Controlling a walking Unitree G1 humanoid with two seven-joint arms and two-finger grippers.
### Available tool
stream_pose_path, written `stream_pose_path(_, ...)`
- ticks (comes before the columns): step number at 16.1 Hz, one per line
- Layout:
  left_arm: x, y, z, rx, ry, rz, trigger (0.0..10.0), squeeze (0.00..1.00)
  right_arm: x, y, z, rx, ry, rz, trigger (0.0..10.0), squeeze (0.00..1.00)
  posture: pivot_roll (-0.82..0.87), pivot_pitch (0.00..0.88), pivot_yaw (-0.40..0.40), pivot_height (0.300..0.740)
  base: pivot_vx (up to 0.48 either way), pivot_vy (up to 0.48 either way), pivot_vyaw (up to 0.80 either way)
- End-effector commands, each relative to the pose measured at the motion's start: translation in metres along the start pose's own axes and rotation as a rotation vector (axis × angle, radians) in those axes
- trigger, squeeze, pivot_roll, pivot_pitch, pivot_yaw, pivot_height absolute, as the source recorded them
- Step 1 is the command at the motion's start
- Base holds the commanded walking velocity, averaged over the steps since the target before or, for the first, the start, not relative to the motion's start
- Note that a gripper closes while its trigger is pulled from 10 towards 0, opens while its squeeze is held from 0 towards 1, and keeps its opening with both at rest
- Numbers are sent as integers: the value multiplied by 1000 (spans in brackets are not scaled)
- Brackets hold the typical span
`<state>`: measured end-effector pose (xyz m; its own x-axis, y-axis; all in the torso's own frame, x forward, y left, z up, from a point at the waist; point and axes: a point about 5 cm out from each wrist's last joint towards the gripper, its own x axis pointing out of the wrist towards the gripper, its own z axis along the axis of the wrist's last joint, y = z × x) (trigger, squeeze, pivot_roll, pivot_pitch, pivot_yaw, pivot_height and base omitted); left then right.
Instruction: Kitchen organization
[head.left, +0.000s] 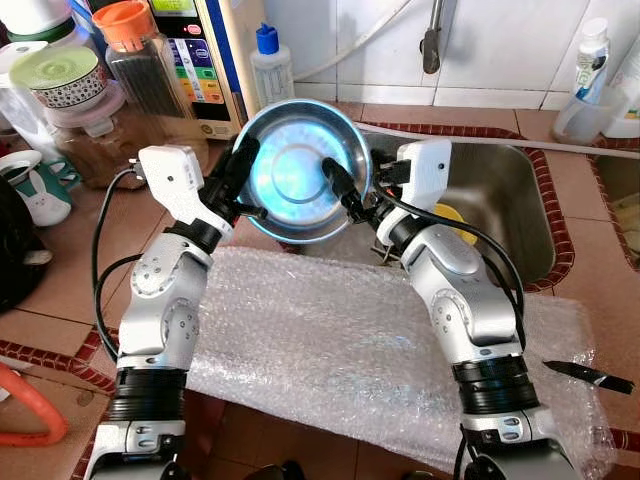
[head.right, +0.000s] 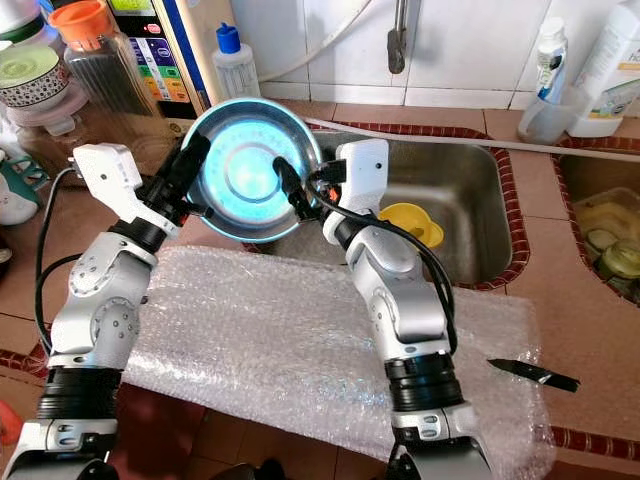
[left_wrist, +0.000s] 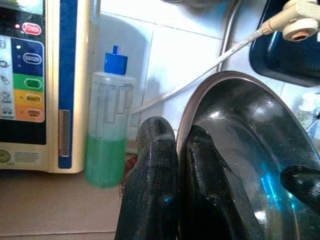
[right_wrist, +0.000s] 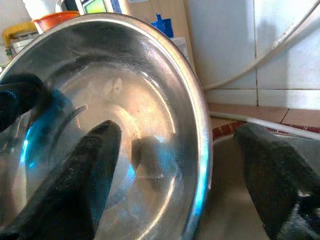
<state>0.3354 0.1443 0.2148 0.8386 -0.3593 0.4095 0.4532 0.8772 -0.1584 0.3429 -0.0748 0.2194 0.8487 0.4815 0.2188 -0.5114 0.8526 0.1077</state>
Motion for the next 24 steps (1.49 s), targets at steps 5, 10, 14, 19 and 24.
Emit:
stream_pose_path(5, -1, -3, 4, 21, -25, -15, 0, 0, 7, -3, -2, 12, 35, -62, 0, 0, -168, 131, 106, 740, 0, 0, 0)
stream_pose_path(10, 0, -8, 5, 10, -37, -45, 0, 0, 6, -8, -7, 60, 67, -87, 0, 0, -172, 130, 105, 740, 0, 0, 0)
stream_pose_path(14, 1, -14, 5, -2, -43, -90, 0, 0, 6, -13, -8, 99, 77, -107, 0, 0, -173, 130, 103, 740, 0, 0, 0)
stream_pose_path(19, 1, -23, 5, -30, -50, -144, 0, 0, 4, -20, -8, 146, 76, -145, 0, 0, -177, 130, 99, 740, 0, 0, 0)
stream_pose_path(24, 0, -36, -1, -29, -16, -240, 431, 0, 2, -27, -8, 169, 79, -179, 0, 0, -185, 129, 94, 740, 0, 0, 0)
